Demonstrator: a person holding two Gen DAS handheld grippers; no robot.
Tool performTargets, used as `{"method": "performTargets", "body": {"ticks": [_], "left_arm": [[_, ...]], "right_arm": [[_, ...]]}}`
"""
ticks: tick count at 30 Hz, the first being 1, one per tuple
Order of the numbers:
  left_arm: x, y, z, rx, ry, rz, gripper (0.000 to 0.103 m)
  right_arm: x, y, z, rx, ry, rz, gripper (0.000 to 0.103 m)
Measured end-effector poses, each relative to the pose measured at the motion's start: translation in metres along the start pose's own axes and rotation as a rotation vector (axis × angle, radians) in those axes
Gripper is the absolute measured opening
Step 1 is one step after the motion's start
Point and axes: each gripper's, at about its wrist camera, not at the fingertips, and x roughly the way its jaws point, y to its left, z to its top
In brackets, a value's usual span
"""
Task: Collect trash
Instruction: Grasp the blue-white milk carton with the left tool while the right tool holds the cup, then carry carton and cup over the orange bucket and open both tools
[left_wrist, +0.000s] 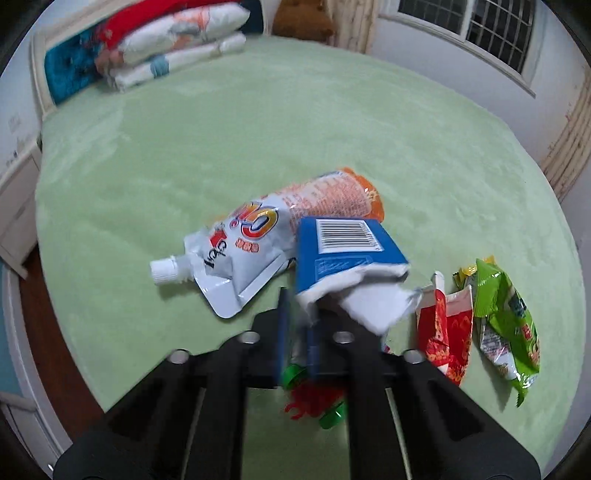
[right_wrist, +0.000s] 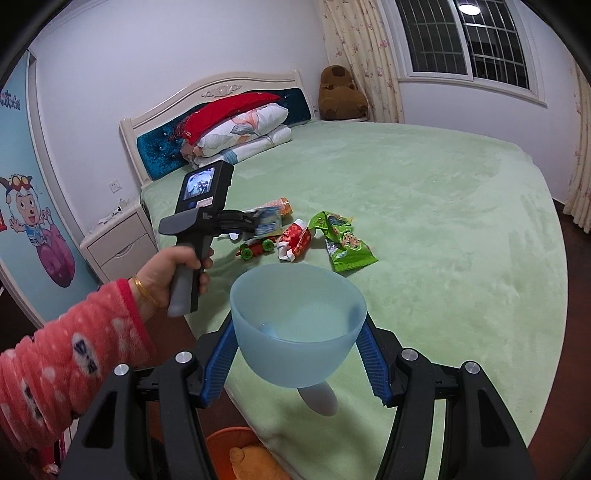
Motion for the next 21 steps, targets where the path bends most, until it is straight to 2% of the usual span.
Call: {"method": "performTargets", "body": {"ticks": [7,13,17,21], "left_arm": [[-0.017,0.004,-0.004,0.034,-0.029,-0.004,0.001],[-0.061,0.009,-0.019,0.093,-0.075,-0.024,0.001],[-0.097,0.013,-0.041,0.135,-0.117,-0.038,0.001],[-0.133,0.021,-0.080,0.167,-0.135,-0.072,0.001]], "right_arm": [[-0.002,-0.003,-0.002,0.012,-0.009,0.011,0.060],[-0.003,0.004,-0.008,0.005,-0.006,0.023,0.060],[-0.006,0.013,-0.016,-0.006,-0.003,0.030,0.060],[-0.013,0.025,-0.026,-0.023,0.004,0.046,0.060]]}}
